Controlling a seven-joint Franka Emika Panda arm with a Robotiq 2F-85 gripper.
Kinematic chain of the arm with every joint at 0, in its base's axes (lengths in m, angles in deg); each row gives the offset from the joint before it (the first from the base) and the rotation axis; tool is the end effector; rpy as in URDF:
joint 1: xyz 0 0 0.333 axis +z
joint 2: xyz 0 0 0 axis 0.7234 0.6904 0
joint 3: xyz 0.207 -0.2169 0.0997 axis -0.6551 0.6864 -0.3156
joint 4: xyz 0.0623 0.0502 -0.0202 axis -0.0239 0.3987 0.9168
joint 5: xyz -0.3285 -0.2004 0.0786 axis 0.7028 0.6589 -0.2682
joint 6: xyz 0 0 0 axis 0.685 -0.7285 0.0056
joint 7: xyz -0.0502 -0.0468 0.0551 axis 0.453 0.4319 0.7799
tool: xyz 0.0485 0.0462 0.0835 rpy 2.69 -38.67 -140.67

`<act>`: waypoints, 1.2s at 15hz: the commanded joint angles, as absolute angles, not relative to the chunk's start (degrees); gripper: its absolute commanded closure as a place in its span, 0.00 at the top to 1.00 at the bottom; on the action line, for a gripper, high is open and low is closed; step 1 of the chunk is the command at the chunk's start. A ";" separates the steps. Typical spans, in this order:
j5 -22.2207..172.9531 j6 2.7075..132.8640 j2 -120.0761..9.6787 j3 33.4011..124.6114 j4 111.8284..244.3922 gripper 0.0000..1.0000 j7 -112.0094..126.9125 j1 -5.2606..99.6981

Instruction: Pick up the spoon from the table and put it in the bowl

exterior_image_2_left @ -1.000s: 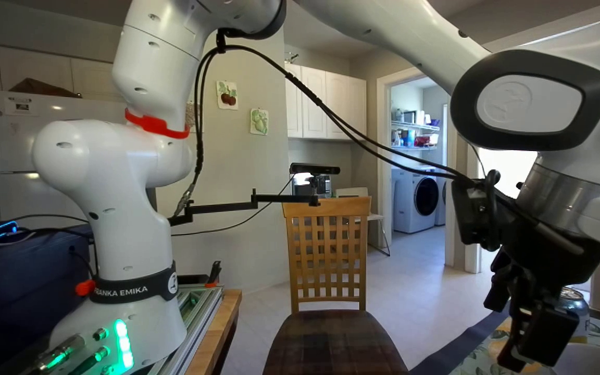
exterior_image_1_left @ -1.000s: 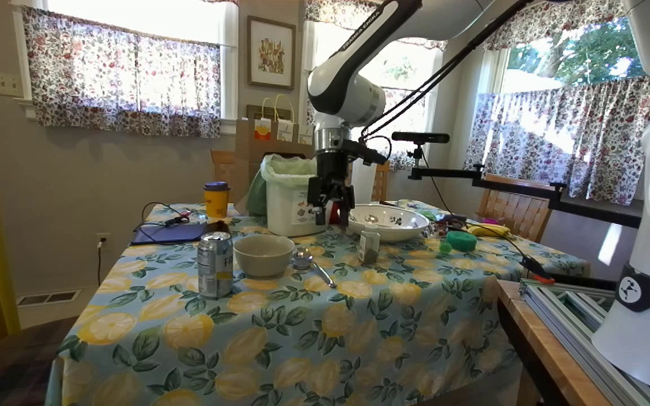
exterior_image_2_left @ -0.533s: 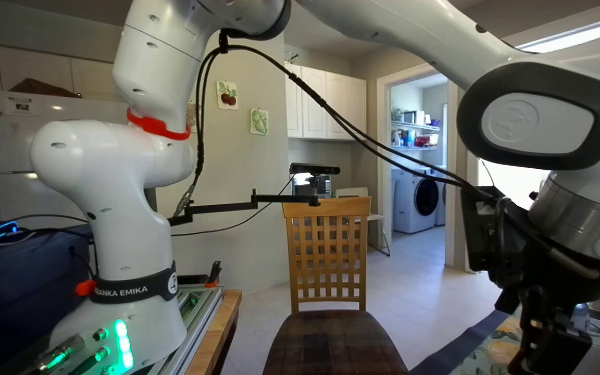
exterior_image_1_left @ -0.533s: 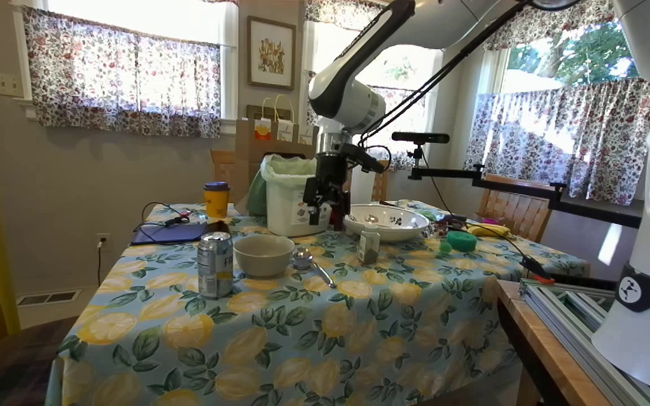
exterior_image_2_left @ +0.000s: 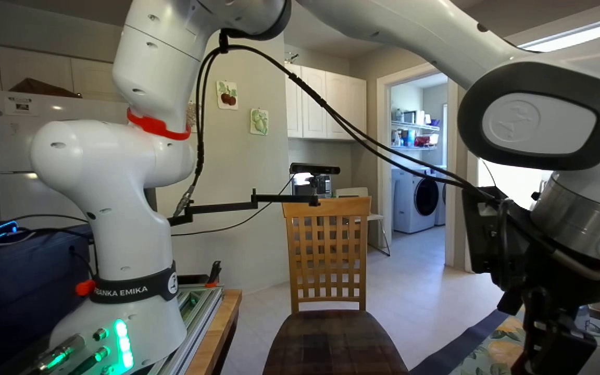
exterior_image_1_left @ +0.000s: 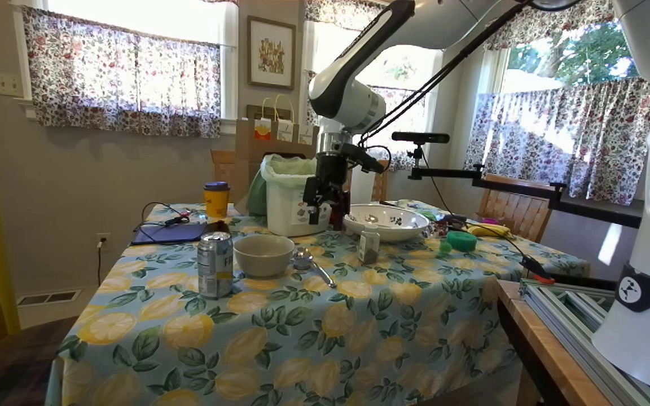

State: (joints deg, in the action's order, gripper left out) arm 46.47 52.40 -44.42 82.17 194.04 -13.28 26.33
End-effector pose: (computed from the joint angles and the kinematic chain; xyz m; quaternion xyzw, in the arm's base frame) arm 0.5482 -0.2529 0.2364 -0.9530 0.2258 0.0697 0.1894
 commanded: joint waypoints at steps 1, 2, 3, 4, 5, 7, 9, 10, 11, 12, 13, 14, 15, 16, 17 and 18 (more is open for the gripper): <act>46.71 52.23 -44.36 81.86 193.82 1.00 -13.14 25.98; 46.71 52.23 -44.36 81.86 193.82 1.00 -13.14 25.98; 46.71 52.23 -44.36 81.86 193.82 1.00 -13.14 25.98; 46.71 52.23 -44.36 81.86 193.83 1.00 -13.14 25.98; 47.50 53.41 -44.49 82.07 194.57 1.00 -13.29 26.37; 49.19 55.81 -43.85 82.56 194.70 1.00 -12.68 26.82; 48.59 55.33 -42.36 81.88 192.98 1.00 -14.18 25.64; 48.33 55.41 -41.86 81.71 192.49 1.00 -14.66 25.36; 48.18 55.26 -41.28 81.69 191.87 1.00 -14.55 25.13; 47.91 55.16 -40.81 81.53 191.39 1.00 -14.76 24.84; 47.75 55.27 -40.39 81.46 190.98 1.00 -14.63 24.67; 47.59 55.38 -39.97 81.37 190.55 1.00 -14.52 24.49; 47.55 55.45 -39.50 81.24 190.04 1.00 -14.70 24.30; 47.52 55.47 -39.02 81.14 189.50 1.00 -14.69 24.15; 47.21 55.18 -38.64 80.83 189.00 1.00 -15.24 23.78; 46.96 54.98 -38.24 80.54 188.44 1.00 -15.71 23.49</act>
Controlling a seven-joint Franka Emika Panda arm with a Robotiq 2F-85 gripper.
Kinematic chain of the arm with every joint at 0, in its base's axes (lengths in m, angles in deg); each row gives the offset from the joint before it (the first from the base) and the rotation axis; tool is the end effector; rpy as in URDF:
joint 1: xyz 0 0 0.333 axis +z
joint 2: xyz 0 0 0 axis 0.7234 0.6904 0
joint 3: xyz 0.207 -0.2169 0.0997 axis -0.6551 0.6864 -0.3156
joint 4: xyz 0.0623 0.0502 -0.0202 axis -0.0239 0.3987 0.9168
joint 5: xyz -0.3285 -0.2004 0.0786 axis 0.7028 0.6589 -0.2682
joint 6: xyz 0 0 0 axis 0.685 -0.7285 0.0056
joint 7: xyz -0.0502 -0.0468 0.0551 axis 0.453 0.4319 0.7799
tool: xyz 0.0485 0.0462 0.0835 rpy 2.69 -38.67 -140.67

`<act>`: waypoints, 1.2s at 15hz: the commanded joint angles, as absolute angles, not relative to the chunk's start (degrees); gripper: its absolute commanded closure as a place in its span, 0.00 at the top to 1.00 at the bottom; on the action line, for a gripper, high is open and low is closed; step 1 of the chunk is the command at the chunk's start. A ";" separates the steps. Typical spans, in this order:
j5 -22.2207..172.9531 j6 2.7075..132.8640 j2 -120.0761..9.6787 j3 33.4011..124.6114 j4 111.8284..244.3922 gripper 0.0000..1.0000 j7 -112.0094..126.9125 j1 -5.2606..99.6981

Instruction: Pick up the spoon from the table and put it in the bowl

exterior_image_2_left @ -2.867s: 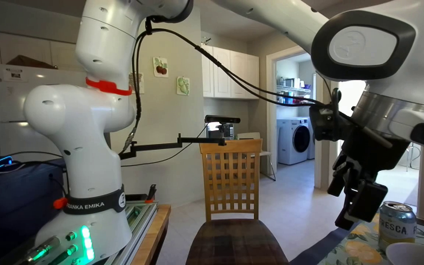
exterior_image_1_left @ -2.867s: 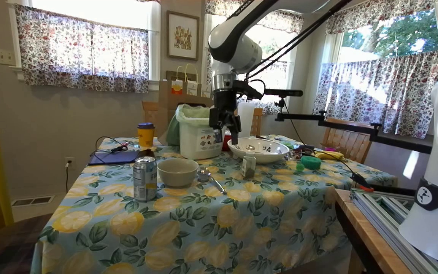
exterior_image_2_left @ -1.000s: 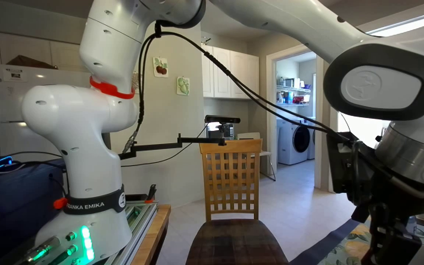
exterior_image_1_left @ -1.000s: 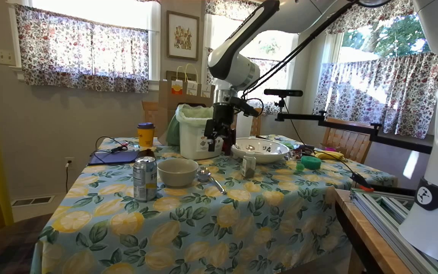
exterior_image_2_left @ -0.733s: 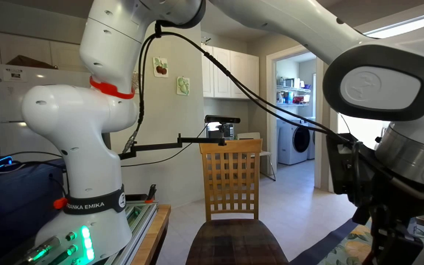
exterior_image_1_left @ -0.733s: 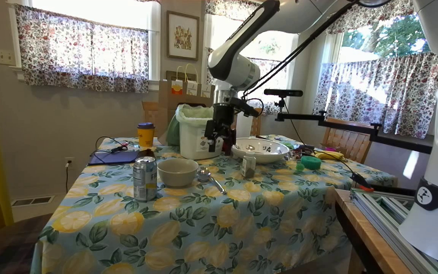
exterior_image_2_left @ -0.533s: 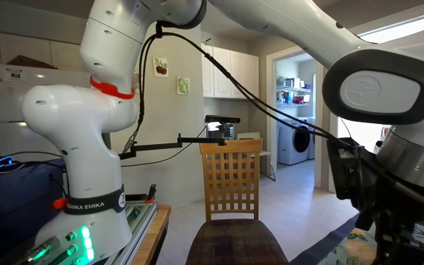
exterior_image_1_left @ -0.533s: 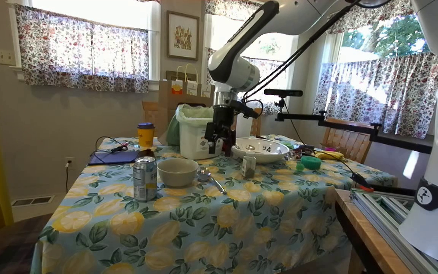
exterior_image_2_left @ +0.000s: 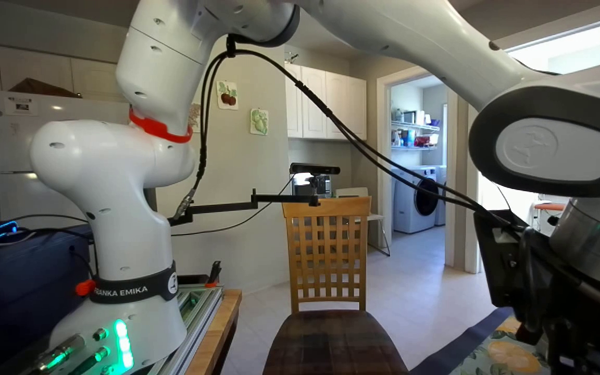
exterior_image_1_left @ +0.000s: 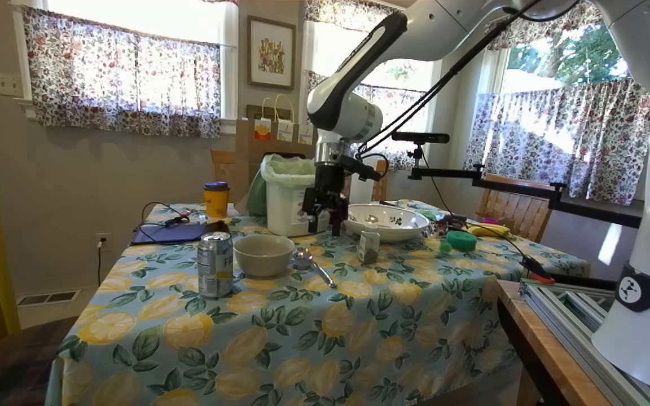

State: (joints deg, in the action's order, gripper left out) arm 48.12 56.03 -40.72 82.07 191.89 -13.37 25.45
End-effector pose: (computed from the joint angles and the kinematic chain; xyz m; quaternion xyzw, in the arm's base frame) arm 0.5542 -0.2702 0.2145 -0.9575 0.2291 0.0596 0.1645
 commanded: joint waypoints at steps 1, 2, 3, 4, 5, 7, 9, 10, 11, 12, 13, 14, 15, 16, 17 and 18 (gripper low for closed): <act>46.46 54.82 -37.87 80.06 187.96 1.00 -16.46 23.02; 45.89 54.56 -37.46 79.38 187.43 1.00 -17.84 22.47; 45.96 54.57 -37.05 79.19 186.96 1.00 -18.31 22.38; 45.80 54.58 -36.67 78.99 186.59 1.00 -18.57 22.22; 45.76 54.51 -36.39 78.76 186.29 1.00 -18.80 22.03; 47.16 55.35 -36.01 79.21 186.13 1.00 -17.68 22.63; 47.91 55.21 -35.71 79.05 186.05 1.00 -18.30 22.83; 48.09 55.00 -35.63 78.87 186.08 1.00 -19.05 22.81; 47.75 53.97 -35.51 78.20 185.89 1.00 -20.93 22.32; 47.37 53.00 -35.40 77.51 185.71 1.00 -23.14 21.80; 47.43 52.49 -35.32 77.32 185.64 1.00 -24.25 21.70; 47.21 52.15 -35.27 77.41 185.59 1.00 -24.33 21.72; 47.76 52.69 -35.30 78.13 185.69 1.00 -22.96 22.23; 48.64 54.44 -35.42 79.36 186.06 1.00 -20.12 23.15; 49.07 56.75 -35.67 80.36 186.59 1.00 -17.59 23.82; 49.97 58.98 -35.88 81.37 187.09 1.00 -15.28 24.52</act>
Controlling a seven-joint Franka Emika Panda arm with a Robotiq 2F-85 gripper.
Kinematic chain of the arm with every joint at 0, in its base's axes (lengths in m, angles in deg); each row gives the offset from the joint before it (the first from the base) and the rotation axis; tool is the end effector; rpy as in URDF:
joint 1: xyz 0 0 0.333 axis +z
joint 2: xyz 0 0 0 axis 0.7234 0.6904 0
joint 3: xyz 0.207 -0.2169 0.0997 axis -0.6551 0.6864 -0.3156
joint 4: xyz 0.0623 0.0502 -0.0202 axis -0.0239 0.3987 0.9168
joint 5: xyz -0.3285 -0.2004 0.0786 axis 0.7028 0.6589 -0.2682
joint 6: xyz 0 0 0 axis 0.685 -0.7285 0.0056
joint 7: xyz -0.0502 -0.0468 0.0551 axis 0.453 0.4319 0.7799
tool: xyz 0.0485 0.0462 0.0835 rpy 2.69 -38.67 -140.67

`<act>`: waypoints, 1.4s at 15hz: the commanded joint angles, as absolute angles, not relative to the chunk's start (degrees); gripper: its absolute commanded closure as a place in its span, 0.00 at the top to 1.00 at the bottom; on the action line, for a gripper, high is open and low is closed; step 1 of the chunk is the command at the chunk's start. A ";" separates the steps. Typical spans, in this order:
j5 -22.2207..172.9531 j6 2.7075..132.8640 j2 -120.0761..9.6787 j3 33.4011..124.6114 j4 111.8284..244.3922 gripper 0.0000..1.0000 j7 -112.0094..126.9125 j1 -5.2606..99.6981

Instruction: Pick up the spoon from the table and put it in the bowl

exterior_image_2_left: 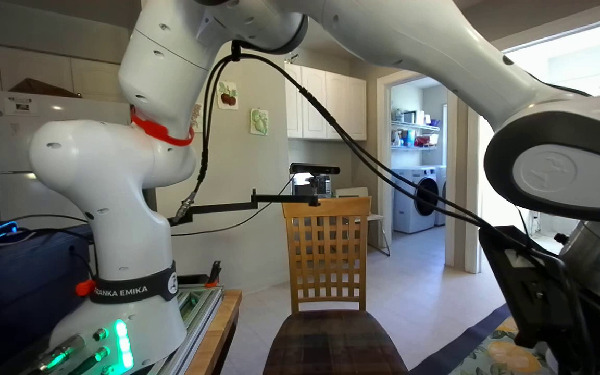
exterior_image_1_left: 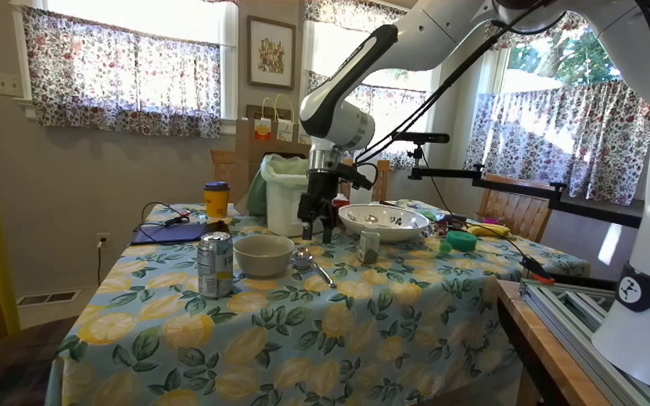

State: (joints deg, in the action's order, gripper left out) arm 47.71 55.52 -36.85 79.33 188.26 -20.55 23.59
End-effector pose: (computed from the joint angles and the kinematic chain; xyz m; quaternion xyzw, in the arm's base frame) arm 0.5693 -0.2672 0.1953 -0.9679 0.1641 0.0526 0.1828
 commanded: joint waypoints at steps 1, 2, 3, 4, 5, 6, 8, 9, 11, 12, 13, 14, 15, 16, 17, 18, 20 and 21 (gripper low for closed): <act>51.21 61.87 -36.00 82.43 187.58 1.00 -12.51 25.31; 52.39 63.90 -36.03 83.24 187.93 1.00 -9.99 25.92; 53.82 65.57 -35.96 84.04 188.20 1.00 -7.19 26.59; 55.26 66.71 -35.86 84.64 188.38 1.00 -4.97 27.18; 56.60 67.16 -35.71 85.09 188.43 1.00 -3.06 27.64; 57.59 67.30 -35.58 85.21 188.45 1.00 -1.77 27.93; 58.78 67.21 -35.32 85.34 188.65 1.00 0.75 28.46; 59.13 67.42 -35.21 85.41 188.85 1.00 1.88 28.77; 59.66 67.65 -35.10 85.35 189.41 1.00 3.89 29.35; 59.78 67.63 -35.30 85.29 189.92 1.00 4.88 29.64; 59.55 67.76 -35.56 85.23 190.44 1.00 5.71 29.87; 59.15 68.05 -35.99 85.14 191.19 1.00 6.49 30.02; 59.02 68.46 -36.30 85.18 191.83 1.00 7.31 30.25; 58.66 69.50 -36.64 85.04 192.58 1.00 7.72 30.31; 58.60 70.27 -36.76 84.96 193.05 1.00 8.04 30.42; 58.41 71.29 -36.92 84.80 193.58 1.00 8.04 30.39; 57.35 72.14 -37.20 84.12 194.13 1.00 7.50 29.66; 56.68 72.30 -37.34 83.67 194.37 1.00 6.99 29.16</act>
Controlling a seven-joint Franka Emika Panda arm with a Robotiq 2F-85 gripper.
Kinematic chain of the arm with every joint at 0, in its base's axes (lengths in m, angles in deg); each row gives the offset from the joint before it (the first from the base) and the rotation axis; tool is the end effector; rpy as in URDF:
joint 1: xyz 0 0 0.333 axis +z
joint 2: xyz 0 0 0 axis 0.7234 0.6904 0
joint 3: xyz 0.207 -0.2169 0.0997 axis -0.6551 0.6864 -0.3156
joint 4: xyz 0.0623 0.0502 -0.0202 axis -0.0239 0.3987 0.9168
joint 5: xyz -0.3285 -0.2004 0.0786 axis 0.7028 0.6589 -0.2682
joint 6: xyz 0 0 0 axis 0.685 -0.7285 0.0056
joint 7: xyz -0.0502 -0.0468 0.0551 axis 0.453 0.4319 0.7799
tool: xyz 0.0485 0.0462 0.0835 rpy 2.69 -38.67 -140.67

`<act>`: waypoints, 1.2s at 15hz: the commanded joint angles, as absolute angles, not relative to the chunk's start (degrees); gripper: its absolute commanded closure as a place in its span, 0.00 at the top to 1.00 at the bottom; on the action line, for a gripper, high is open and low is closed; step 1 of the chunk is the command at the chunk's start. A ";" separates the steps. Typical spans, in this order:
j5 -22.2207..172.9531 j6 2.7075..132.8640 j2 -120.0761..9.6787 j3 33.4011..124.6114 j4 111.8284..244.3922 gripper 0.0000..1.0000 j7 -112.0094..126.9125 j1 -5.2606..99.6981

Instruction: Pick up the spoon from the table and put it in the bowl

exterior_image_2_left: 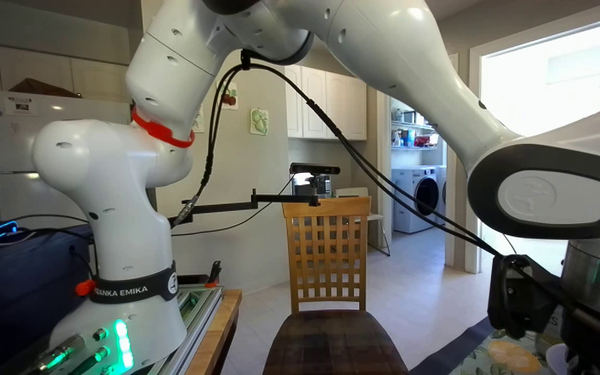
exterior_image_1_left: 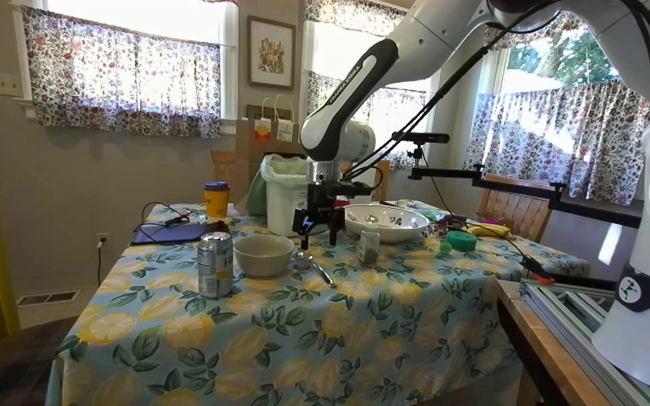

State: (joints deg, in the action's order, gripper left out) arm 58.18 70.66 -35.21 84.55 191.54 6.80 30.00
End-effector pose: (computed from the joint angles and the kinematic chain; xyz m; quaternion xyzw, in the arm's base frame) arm 0.5734 -0.2703 0.1756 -0.9415 0.3338 0.0280 0.0370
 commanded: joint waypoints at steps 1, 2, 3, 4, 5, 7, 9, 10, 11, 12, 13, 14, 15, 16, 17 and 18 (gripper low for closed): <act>56.23 72.33 -37.44 83.57 194.53 1.00 7.01 28.92; 55.72 72.27 -37.59 83.43 194.73 1.00 6.83 28.65; 55.45 72.49 -37.69 83.54 194.99 1.00 6.93 28.67; 55.25 72.86 -37.84 83.51 195.41 1.00 6.76 28.59; 55.00 73.61 -37.81 83.43 195.99 1.00 6.54 28.51; 54.48 74.61 -37.82 83.31 197.35 1.00 6.19 28.35; 54.01 75.46 -37.99 82.89 198.87 1.00 5.65 28.16; 53.85 76.03 -38.10 82.67 199.58 1.00 5.52 28.14; 53.43 76.69 -38.12 82.32 200.22 1.00 5.40 28.06; 52.84 77.13 -38.14 81.85 200.70 1.00 5.19 27.83; 52.39 77.54 -38.15 81.49 201.07 1.00 5.20 27.75; 51.97 78.01 -38.10 81.13 201.29 1.00 5.17 27.68; 51.50 78.48 -38.07 80.81 201.39 1.00 5.18 27.69; 51.18 78.86 -38.08 80.48 201.52 1.00 5.14 27.62; 50.82 79.01 -38.00 80.25 201.41 1.00 5.21 27.57; 50.46 79.03 -37.90 80.07 201.23 1.00 5.23 27.51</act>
